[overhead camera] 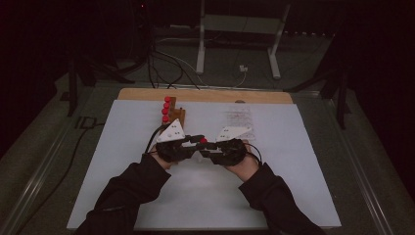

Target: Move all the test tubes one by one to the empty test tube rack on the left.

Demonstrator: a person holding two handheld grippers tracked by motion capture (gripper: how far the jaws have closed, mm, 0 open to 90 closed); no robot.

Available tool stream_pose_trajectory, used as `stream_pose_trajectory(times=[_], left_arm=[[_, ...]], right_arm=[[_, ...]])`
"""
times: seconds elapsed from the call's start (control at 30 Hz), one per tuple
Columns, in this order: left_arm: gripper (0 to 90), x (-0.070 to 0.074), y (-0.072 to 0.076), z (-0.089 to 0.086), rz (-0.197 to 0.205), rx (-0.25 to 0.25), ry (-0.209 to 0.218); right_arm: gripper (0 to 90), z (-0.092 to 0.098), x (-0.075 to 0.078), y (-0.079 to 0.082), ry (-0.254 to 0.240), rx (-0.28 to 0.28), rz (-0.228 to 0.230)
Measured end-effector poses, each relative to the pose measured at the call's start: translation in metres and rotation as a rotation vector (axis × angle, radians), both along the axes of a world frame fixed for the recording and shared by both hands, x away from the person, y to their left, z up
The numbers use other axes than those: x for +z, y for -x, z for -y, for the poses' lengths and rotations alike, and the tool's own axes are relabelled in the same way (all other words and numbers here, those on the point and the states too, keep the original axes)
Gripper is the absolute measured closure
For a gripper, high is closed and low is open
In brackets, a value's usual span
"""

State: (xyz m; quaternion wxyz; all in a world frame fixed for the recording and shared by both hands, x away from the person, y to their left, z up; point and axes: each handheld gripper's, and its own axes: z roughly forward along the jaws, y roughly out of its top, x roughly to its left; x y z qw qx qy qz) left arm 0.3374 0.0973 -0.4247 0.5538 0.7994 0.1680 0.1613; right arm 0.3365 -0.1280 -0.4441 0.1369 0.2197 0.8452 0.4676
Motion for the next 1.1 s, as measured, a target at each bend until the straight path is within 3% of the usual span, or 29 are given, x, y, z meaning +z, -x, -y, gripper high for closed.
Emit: stream_pose_trajectory(times=[0.23, 0.33, 0.47, 0.6, 0.7, 0.77, 0.9, 0.93, 1.1], left_arm=[[72.1, 0.025, -0.009, -0.032, 0.044, 0.121, 0.048], [72.1, 0.036, -0.013, -0.049, 0.072, 0.186, 0.072], [72.1, 0.045, -0.017, -0.068, 0.104, 0.268, 0.091], [72.2, 0.043, -0.021, -0.081, 0.107, 0.330, 0.103], [72.2, 0.034, -0.023, -0.085, 0.108, 0.367, 0.098], [72.2, 0.025, -0.025, -0.087, 0.088, 0.382, 0.109], [72.1, 0.007, -0.029, -0.087, 0.092, 0.420, 0.081], [72.1, 0.001, -0.030, -0.087, 0.074, 0.419, 0.096], [72.1, -0.018, -0.032, -0.087, 0.036, 0.428, 0.078]], right_arm=[[13.3, 0.016, 0.005, 0.004, -0.070, -0.066, 0.011], [1.1, 0.025, 0.005, 0.005, -0.103, -0.050, -0.005], [0.8, 0.033, 0.006, 0.007, -0.132, -0.056, -0.008], [0.0, 0.034, 0.008, 0.009, -0.124, -0.053, 0.005], [0.0, 0.034, 0.008, 0.010, -0.129, -0.047, 0.002], [0.0, 0.033, 0.008, 0.011, -0.120, -0.048, 0.008], [0.0, 0.033, 0.008, 0.011, -0.120, -0.043, 0.005], [0.0, 0.033, 0.008, 0.011, -0.121, -0.042, 0.003], [0.0, 0.034, 0.008, 0.012, -0.117, -0.042, 0.008]])
